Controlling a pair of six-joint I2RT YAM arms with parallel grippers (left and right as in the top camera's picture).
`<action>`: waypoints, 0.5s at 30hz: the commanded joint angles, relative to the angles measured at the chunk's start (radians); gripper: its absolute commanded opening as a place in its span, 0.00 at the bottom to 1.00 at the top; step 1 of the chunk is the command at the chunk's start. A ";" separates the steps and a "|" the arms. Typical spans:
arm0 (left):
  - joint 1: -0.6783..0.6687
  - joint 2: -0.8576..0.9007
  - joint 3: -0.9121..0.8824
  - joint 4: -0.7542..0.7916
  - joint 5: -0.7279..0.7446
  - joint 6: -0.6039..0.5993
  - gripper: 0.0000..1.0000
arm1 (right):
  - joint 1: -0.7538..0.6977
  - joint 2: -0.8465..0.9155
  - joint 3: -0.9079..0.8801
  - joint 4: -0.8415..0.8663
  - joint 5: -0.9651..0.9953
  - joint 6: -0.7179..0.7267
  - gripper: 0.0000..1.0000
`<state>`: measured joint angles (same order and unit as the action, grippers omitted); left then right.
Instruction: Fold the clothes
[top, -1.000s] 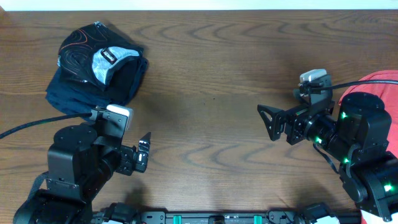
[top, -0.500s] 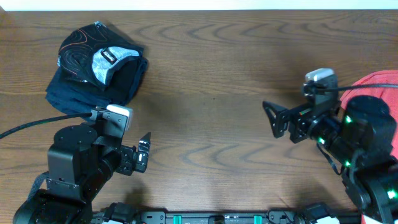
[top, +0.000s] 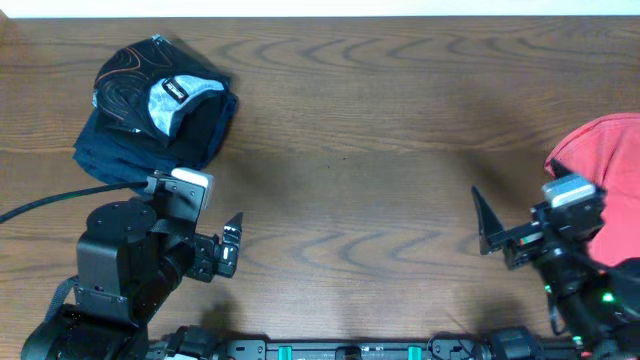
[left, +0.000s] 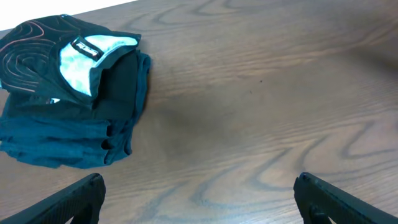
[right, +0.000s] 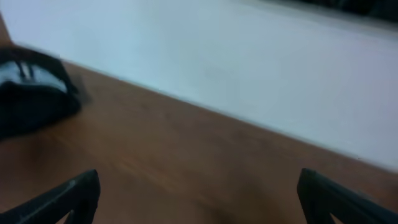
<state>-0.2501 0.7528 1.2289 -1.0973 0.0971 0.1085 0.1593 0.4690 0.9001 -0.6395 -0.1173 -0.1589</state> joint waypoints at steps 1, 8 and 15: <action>-0.002 -0.001 0.008 -0.002 -0.012 -0.005 0.98 | -0.030 -0.107 -0.167 0.023 0.016 -0.011 0.99; -0.002 -0.001 0.008 -0.002 -0.012 -0.005 0.98 | -0.042 -0.375 -0.438 0.090 0.013 0.032 0.99; -0.002 -0.001 0.008 -0.002 -0.012 -0.005 0.98 | -0.049 -0.464 -0.601 0.154 0.015 0.080 0.99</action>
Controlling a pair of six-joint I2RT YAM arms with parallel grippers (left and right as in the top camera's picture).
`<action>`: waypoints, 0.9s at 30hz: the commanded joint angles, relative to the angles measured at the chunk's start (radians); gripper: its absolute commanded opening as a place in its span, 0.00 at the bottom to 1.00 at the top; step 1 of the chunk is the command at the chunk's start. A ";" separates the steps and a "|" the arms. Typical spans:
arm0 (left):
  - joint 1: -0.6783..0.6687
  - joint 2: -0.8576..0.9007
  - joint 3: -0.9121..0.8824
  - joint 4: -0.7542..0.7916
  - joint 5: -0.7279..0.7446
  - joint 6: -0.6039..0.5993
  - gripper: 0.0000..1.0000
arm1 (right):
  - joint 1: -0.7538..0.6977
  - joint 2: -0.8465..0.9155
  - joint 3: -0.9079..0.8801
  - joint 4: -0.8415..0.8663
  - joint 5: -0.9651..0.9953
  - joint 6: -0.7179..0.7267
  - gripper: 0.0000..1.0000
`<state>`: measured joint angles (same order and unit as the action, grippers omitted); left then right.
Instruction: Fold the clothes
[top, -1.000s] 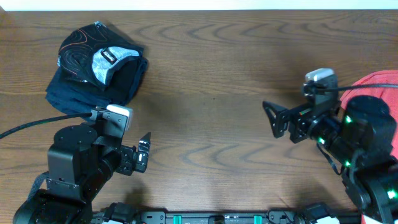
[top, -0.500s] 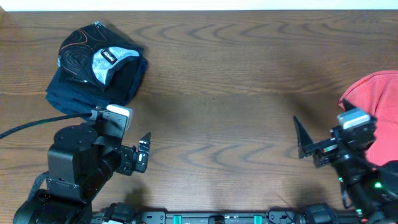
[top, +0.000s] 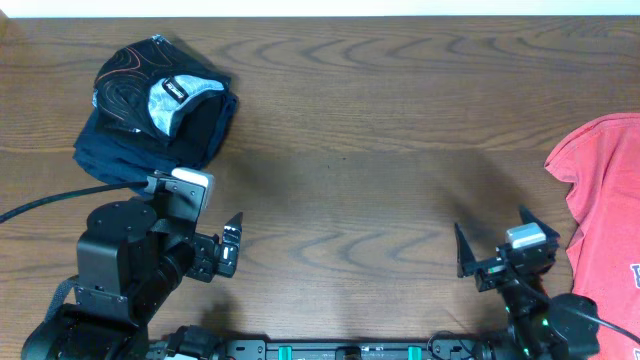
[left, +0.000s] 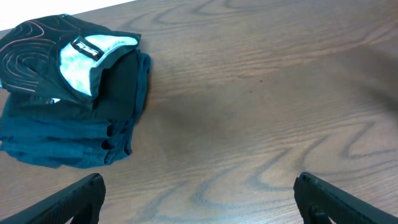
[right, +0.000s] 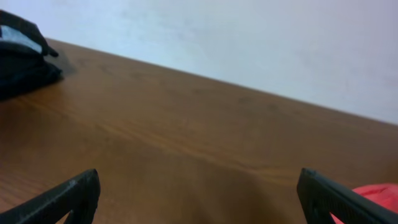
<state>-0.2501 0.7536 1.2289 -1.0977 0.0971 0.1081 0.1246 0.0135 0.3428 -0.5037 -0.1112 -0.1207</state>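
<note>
A folded stack of dark blue clothes (top: 150, 110) lies at the table's far left; the left wrist view shows the stack (left: 68, 93) with a light collar on top. A red shirt (top: 605, 200) lies spread at the right edge, and a corner of the red shirt (right: 373, 199) peeks in low on the right in the right wrist view. My left gripper (top: 232, 240) stands open near the front left, holding nothing. My right gripper (top: 490, 250) is open near the front right, left of the red shirt and apart from it.
The wooden table (top: 360, 150) stretches bare between the two garments. A black cable (top: 50, 203) runs in from the left edge toward the left arm. A pale wall (right: 249, 43) stands beyond the table's far edge.
My right gripper has moved from beside the red shirt toward the front edge and slightly left, still open. The red shirt now shows uncovered. The left arm has not moved.
</note>
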 joint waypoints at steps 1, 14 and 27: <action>-0.002 -0.002 0.008 -0.002 -0.012 -0.005 0.98 | -0.014 -0.008 -0.064 0.035 0.010 0.059 0.99; -0.002 -0.002 0.008 -0.002 -0.012 -0.005 0.98 | -0.013 -0.008 -0.270 0.277 -0.053 0.065 0.99; -0.002 -0.002 0.008 -0.002 -0.012 -0.005 0.98 | -0.012 -0.008 -0.273 0.283 -0.062 0.064 0.99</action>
